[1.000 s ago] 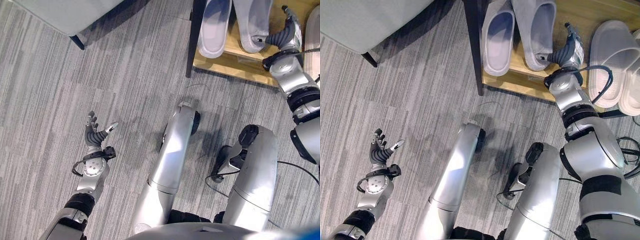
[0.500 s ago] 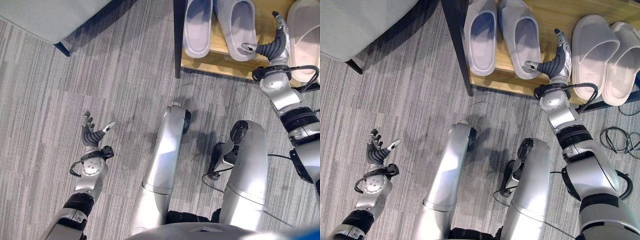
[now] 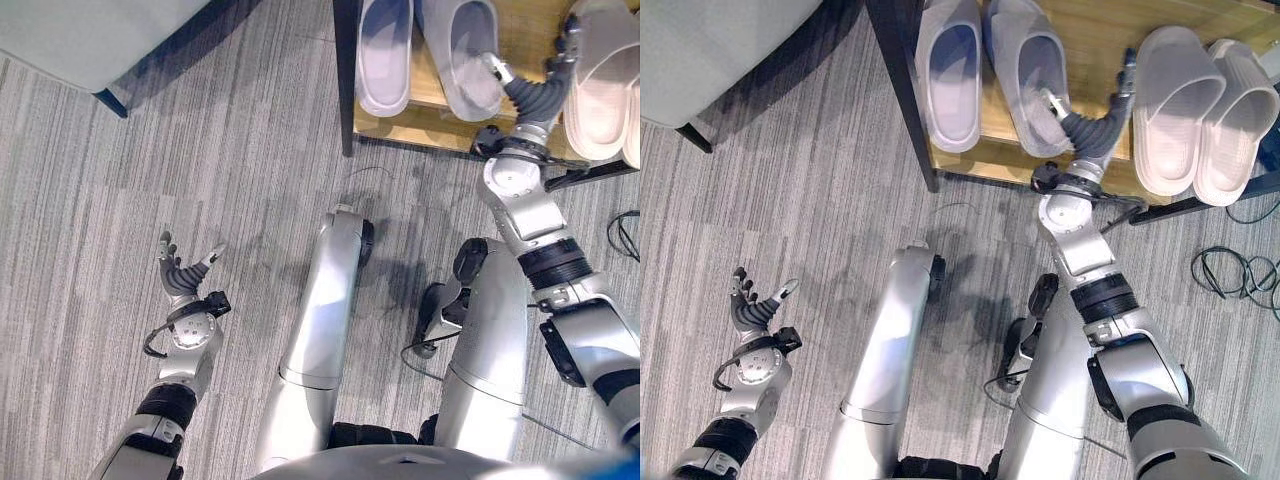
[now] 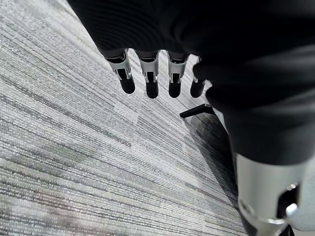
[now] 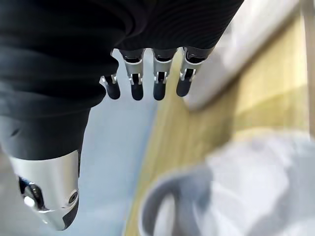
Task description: Arrange the slippers neatly on the shoe rack.
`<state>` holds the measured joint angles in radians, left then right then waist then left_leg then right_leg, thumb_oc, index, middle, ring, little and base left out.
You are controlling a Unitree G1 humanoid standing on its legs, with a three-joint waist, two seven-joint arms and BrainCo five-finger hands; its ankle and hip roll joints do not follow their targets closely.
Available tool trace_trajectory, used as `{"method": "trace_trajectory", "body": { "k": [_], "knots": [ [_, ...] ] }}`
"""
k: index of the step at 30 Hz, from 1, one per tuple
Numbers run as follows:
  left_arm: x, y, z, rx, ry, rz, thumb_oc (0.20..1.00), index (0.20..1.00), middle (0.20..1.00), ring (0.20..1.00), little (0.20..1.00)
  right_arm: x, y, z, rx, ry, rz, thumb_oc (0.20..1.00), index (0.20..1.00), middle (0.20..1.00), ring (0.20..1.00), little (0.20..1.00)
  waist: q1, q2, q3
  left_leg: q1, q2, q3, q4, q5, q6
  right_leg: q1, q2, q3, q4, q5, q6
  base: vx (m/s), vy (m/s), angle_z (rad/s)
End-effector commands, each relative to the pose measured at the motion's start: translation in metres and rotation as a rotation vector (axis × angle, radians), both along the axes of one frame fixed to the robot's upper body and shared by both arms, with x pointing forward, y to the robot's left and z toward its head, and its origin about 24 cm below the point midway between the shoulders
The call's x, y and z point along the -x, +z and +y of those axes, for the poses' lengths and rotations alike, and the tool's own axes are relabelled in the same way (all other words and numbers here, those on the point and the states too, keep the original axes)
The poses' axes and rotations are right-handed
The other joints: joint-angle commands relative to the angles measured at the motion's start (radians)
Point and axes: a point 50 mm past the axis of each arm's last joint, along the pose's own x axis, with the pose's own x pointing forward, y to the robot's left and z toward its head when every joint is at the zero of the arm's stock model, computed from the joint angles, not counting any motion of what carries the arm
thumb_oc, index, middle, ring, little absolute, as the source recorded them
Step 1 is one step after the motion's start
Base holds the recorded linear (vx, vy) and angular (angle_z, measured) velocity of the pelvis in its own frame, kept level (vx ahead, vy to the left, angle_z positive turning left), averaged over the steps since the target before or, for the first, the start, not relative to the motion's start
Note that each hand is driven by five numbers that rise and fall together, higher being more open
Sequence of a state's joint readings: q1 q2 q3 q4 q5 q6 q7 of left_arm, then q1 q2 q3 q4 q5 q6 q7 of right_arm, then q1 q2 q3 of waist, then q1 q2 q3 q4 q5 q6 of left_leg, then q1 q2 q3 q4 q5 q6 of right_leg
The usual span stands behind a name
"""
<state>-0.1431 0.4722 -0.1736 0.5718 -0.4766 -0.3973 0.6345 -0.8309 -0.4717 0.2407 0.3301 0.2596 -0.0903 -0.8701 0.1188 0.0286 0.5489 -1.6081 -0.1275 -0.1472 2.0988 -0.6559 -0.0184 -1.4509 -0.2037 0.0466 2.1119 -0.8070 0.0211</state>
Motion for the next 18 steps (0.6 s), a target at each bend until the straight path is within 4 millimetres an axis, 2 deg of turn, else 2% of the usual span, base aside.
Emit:
{"method": "trace_trajectory", "body": {
  "k": [1, 4, 10, 18],
  "knots": [
    [0.012, -0.010, -0.001, -0.041, 0.029, 0.024, 1.000, 1.000, 1.000, 1.000, 1.000, 0.016, 0.028, 0.003, 0.020, -0.049, -0.205, 1.000, 1.000, 1.000, 1.000, 1.000, 0.042, -0.024, -0.029, 0.038, -0.062, -0.111, 0.031, -0.106, 0.019, 0.038, -0.012, 0.143, 0.047, 0.249, -0.080, 0.00, 0.001, -0.04],
    [0.012, -0.011, -0.001, -0.038, 0.036, 0.029, 1.000, 1.000, 1.000, 1.000, 1.000, 0.018, 0.029, -0.001, 0.027, -0.081, -0.198, 1.000, 1.000, 1.000, 1.000, 1.000, 0.039, -0.026, -0.029, 0.038, -0.067, -0.113, 0.033, -0.103, 0.017, 0.037, -0.009, 0.143, 0.050, 0.248, -0.081, 0.00, -0.003, -0.03],
    [0.010, -0.014, -0.002, -0.036, 0.042, 0.053, 1.000, 1.000, 1.000, 1.000, 1.000, 0.012, 0.002, 0.006, -0.018, -0.009, -0.066, 1.000, 1.000, 1.000, 1.000, 1.000, 0.033, -0.036, -0.029, 0.038, -0.067, -0.117, 0.025, -0.104, 0.014, 0.039, -0.010, 0.141, 0.045, 0.255, -0.078, 0.00, 0.000, 0.00],
    [0.007, -0.011, 0.000, -0.063, 0.039, 0.060, 1.000, 1.000, 1.000, 1.000, 1.000, 0.008, -0.032, 0.014, -0.052, 0.069, 0.066, 1.000, 1.000, 1.000, 1.000, 1.000, 0.035, -0.034, -0.029, 0.038, -0.068, -0.121, 0.020, -0.105, 0.014, 0.038, -0.008, 0.139, 0.041, 0.258, -0.079, 0.00, 0.000, 0.00]
  ]
}}
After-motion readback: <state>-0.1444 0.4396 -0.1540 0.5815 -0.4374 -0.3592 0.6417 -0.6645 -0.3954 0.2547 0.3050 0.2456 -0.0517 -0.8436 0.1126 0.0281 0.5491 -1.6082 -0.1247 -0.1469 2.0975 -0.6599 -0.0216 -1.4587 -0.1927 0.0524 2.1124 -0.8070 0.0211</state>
